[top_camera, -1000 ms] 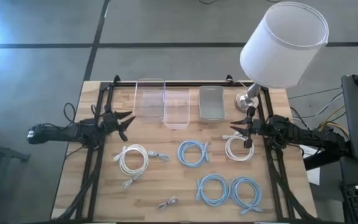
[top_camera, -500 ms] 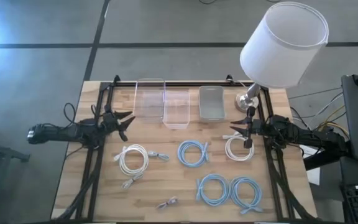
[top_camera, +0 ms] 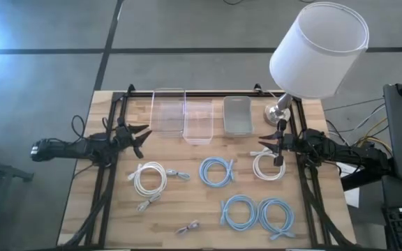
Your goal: Pick & Place USB Port
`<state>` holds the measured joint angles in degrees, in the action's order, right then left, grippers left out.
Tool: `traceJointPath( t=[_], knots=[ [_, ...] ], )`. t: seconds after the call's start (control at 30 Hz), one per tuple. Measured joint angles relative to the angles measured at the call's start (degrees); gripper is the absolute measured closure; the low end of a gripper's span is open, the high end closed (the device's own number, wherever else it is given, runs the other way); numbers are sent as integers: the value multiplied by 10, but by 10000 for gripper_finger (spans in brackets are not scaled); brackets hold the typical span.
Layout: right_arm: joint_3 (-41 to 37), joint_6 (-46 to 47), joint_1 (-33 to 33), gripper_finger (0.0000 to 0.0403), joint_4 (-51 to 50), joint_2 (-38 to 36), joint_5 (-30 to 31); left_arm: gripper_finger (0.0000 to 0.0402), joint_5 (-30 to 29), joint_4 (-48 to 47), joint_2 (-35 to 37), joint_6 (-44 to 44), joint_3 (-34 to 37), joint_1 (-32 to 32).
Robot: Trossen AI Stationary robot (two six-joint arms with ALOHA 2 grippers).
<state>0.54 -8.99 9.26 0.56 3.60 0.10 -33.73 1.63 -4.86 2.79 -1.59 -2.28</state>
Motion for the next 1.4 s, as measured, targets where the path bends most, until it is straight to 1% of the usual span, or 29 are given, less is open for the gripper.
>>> traceJointPath(
  t=[0.3, 0.77, 1.17, 1.4],
  knots=[
    [0, 0, 0, 316, 0, 0, 0, 268, 0, 0, 0, 0, 0, 0],
    [0, 0, 0, 335, 0, 0, 0, 268, 0, 0, 0, 0, 0, 0],
    [0, 0, 0, 319, 0, 0, 0, 268, 0, 0, 0, 0, 0, 0],
    [0, 0, 0, 318, 0, 0, 0, 268, 0, 0, 0, 0, 0, 0]
  ],
)
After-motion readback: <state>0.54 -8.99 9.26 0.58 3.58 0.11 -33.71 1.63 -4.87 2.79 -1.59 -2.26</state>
